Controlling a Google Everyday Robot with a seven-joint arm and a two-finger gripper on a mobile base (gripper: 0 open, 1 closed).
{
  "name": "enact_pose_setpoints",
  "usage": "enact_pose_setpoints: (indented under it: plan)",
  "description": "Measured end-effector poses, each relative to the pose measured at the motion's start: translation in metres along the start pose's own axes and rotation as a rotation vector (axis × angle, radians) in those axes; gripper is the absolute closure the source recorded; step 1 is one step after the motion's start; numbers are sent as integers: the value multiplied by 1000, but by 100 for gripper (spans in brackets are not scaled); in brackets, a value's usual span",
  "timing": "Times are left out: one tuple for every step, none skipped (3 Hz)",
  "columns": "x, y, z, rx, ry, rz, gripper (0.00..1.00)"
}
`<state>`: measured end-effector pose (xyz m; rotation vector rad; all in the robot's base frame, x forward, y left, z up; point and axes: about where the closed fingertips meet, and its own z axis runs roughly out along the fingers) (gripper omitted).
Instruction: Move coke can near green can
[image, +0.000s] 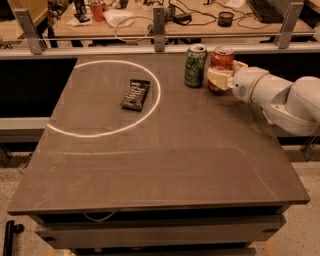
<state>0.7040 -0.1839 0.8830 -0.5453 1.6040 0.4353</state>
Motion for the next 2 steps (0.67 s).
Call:
enact_pose_setpoints:
  plan:
    - [9, 1, 2, -2, 0, -12, 100]
    - [17, -2, 1, -6, -10, 41, 82]
